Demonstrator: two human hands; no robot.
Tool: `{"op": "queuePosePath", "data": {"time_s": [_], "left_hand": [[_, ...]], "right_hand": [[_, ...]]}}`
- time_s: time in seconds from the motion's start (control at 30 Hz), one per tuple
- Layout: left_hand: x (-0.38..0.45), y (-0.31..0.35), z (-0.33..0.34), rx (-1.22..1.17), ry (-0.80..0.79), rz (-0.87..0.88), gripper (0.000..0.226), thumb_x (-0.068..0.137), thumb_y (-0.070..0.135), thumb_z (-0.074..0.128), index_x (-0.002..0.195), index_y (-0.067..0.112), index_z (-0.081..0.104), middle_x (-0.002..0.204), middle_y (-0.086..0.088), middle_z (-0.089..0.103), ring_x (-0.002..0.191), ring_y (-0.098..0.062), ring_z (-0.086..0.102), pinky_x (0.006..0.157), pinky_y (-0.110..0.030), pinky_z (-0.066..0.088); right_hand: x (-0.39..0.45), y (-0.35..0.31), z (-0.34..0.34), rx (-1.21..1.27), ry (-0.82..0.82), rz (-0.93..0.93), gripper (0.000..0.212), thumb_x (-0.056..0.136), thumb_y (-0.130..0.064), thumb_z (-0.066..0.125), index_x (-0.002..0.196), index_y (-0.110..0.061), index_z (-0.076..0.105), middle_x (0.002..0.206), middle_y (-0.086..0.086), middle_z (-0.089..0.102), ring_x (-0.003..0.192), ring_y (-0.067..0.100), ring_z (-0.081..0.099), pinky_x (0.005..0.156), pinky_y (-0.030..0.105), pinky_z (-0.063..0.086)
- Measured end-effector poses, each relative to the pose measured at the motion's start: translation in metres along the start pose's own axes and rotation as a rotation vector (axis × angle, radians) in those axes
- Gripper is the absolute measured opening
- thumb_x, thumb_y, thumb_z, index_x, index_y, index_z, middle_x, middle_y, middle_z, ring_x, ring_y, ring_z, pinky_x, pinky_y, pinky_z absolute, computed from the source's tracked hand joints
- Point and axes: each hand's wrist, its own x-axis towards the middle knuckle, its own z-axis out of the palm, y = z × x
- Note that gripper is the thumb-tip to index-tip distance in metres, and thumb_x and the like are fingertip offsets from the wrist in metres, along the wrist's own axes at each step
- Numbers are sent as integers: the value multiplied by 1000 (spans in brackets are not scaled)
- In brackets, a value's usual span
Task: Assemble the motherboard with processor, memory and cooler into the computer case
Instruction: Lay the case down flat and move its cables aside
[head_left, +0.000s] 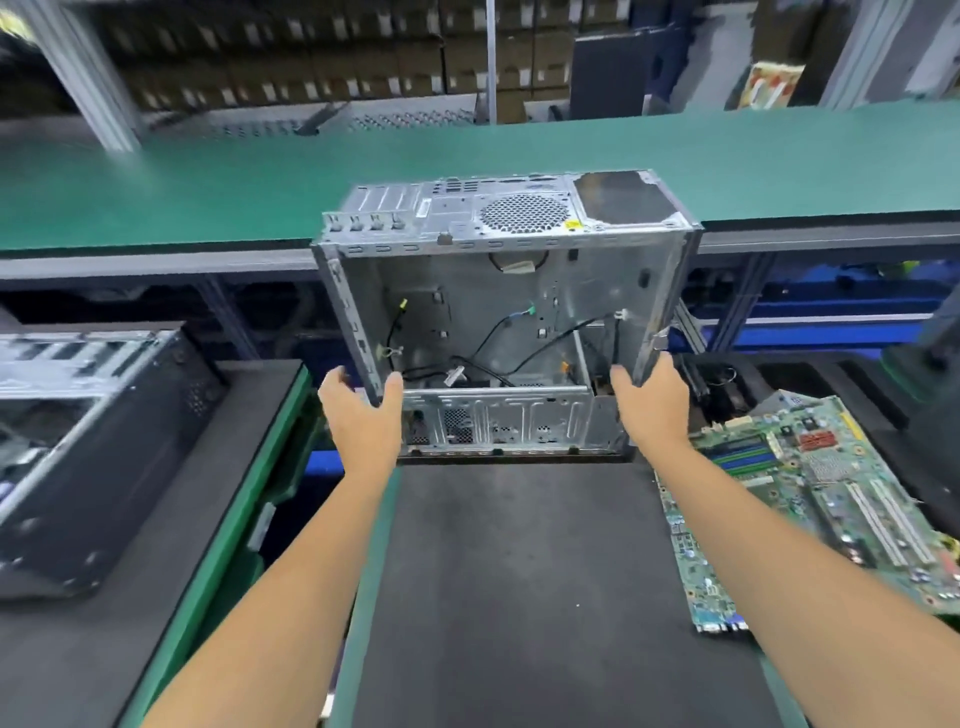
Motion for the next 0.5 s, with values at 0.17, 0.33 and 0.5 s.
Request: {"op": "queuePosePath", "data": {"time_s": [0.17,0.33,0.5], "left_hand": [[10,7,10,71,-31,-24,17,90,25,55,100,17,43,79,8,53,70,-11,53,63,-28,37],[19,10,17,188,3,-102,12,90,10,51,100,6,45,83,-5,53,74,-26,52,64,-34,38],[26,12,25,145,65,-159,11,90,8,51,92,10,41,73,0,47,76,-27,50,66,-35,39]], "right_hand": [[4,0,6,-80,96,-13,23,92,-24,58,101,-2,58,92,12,65,89,30,57,72,30,38],[9,-2,6,-107,116,21,13,87,-19,61,88,-6,62,78,4,60,74,25,54,66,27,37],[13,-6,8,-177,153,75,8,80,-8,62,75,-9,55,67,3,53,68,27,50,62,28,36]]}}
